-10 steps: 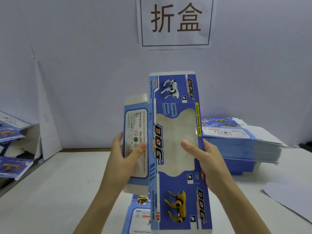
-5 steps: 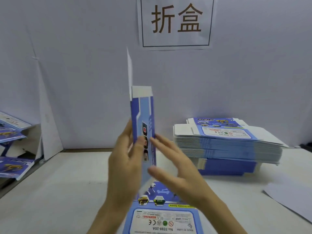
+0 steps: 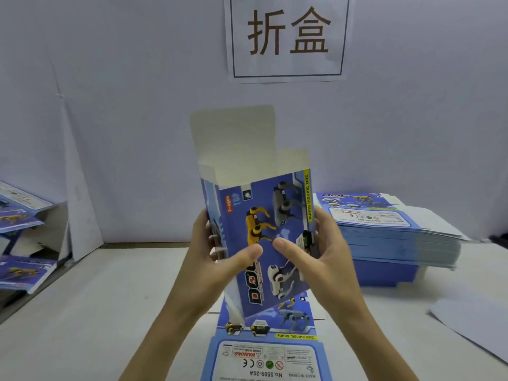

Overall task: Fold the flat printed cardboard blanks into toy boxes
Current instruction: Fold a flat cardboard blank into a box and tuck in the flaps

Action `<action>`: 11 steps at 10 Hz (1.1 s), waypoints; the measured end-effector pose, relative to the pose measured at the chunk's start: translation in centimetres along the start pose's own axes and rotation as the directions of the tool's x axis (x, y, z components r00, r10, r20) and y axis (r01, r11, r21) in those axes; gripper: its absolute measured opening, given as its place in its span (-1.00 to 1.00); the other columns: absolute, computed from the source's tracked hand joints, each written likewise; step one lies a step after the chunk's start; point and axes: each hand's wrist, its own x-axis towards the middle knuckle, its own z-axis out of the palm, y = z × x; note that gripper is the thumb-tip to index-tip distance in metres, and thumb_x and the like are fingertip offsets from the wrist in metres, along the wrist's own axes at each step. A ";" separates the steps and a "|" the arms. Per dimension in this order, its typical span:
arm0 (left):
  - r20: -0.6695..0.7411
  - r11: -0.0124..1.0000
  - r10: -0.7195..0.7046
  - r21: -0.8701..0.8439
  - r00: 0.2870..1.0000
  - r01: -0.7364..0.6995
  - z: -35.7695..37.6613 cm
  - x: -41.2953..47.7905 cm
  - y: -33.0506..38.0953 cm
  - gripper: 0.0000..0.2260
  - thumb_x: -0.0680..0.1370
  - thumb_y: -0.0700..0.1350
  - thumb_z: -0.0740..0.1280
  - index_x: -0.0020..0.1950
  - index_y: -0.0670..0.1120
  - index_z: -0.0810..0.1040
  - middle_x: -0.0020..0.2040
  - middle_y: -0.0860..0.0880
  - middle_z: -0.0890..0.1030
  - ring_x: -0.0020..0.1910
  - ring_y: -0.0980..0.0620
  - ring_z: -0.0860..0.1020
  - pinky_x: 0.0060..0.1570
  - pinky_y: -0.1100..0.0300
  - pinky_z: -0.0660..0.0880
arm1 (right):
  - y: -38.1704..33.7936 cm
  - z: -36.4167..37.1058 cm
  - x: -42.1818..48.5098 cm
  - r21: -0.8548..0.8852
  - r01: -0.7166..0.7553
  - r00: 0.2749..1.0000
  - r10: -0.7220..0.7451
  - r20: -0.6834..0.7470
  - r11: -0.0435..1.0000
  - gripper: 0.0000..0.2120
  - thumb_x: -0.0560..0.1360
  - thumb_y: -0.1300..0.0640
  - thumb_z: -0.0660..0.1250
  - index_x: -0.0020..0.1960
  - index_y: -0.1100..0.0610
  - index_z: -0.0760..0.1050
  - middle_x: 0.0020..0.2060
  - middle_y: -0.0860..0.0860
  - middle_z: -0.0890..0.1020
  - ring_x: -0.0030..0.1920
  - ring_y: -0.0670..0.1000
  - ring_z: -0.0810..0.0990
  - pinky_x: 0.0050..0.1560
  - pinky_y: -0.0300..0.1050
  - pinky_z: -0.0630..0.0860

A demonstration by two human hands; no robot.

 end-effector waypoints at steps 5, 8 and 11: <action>0.228 0.897 0.156 0.373 0.961 -0.235 -1.5 -0.5 0.1 -0.10 0.18 -0.06 0.62 0.38 -0.04 0.19 0.30 0.24 0.43 0.27 0.16 0.47 0.07 0.37 0.50 | -2.3 -4.0 0.5 0.598 -0.423 0.896 0.215 0.389 0.680 -0.46 0.14 -0.33 0.55 -0.05 0.01 0.71 -0.11 -0.03 0.71 -0.07 -0.07 0.67 -0.06 -0.25 0.58; 0.249 0.900 0.141 0.371 0.958 -0.229 -0.9 -0.7 0.6 -0.19 0.17 -0.03 0.59 0.31 0.03 0.24 0.21 0.29 0.47 0.22 0.21 0.51 0.05 0.40 0.51 | -2.9 -3.6 0.5 0.588 -0.419 0.901 0.236 0.365 0.691 -0.44 0.02 -0.24 0.60 -0.10 0.05 0.69 -0.12 0.06 0.69 -0.15 0.01 0.66 -0.23 -0.19 0.58; 0.256 0.876 0.185 0.395 0.949 -0.277 -0.7 -0.8 0.5 -0.28 0.19 -0.03 0.58 0.24 0.06 0.29 0.21 0.25 0.47 0.15 0.27 0.51 -0.09 0.52 0.47 | -2.6 -4.6 0.6 0.524 -0.447 0.886 0.280 0.369 0.725 -0.42 0.09 -0.19 0.57 0.00 0.12 0.67 0.05 0.18 0.66 -0.02 0.11 0.66 -0.16 -0.10 0.60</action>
